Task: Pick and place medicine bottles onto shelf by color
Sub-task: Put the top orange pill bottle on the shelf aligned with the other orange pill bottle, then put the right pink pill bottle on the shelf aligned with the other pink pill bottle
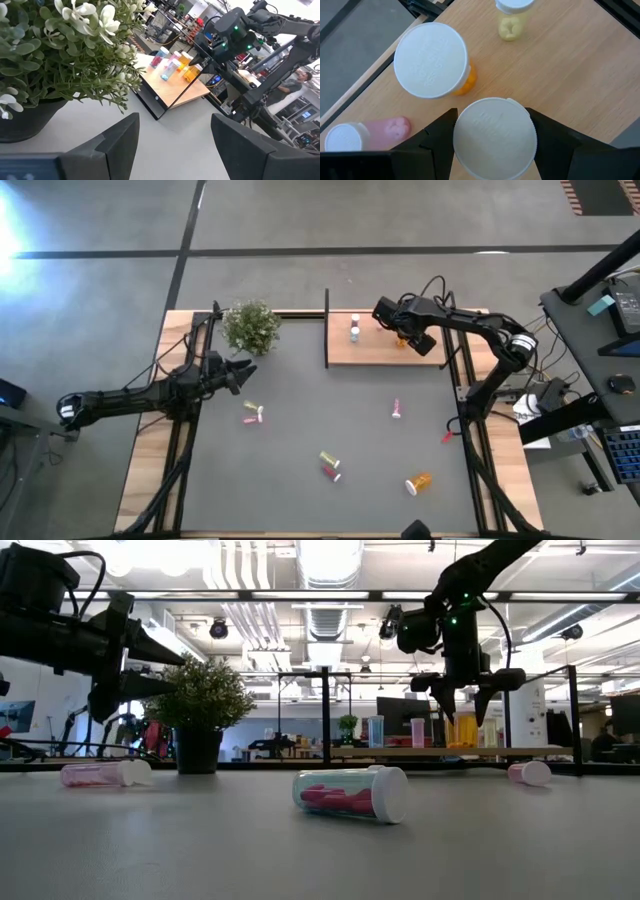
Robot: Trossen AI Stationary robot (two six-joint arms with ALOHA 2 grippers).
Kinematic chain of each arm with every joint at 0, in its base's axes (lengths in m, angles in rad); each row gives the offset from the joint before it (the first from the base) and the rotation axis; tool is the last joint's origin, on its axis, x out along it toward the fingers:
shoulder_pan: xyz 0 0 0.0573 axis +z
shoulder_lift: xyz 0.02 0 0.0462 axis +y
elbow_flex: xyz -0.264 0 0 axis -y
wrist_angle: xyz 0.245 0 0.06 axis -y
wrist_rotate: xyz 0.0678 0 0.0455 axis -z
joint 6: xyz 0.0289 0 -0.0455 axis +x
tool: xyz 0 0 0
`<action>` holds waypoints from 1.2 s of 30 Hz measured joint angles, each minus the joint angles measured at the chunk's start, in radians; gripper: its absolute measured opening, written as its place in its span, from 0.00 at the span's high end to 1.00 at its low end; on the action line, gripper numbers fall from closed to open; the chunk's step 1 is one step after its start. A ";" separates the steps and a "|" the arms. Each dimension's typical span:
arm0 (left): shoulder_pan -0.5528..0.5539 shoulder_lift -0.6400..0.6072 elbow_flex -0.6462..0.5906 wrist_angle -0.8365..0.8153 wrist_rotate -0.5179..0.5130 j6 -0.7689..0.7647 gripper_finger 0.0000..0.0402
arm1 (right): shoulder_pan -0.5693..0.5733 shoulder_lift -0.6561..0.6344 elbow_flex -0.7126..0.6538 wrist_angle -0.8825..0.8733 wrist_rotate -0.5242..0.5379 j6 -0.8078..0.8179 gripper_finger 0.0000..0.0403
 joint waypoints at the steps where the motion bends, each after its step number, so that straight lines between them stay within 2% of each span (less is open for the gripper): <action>1: 0.000 0.000 0.000 0.000 0.000 0.000 0.43 | 0.000 0.000 0.000 0.000 0.000 0.000 0.50; 7: 0.000 0.002 0.000 0.000 0.000 0.000 0.43 | 0.000 -0.001 0.000 0.010 -0.007 -0.020 0.46; 13: 0.000 0.002 0.000 0.000 0.000 0.000 0.43 | 0.000 -0.002 0.019 0.004 -0.014 -0.064 0.34; 23: 0.000 0.002 0.000 0.000 0.000 0.000 0.43 | 0.011 -0.025 0.140 -0.186 -0.006 -0.093 0.17; 27: 0.000 0.002 0.000 0.000 0.000 0.000 0.43 | 0.040 -0.090 0.165 -0.233 -0.004 -0.129 0.16; 36: 0.000 0.002 0.000 0.000 0.000 0.000 0.43 | 0.205 -0.382 0.117 -0.286 -0.001 -0.166 0.18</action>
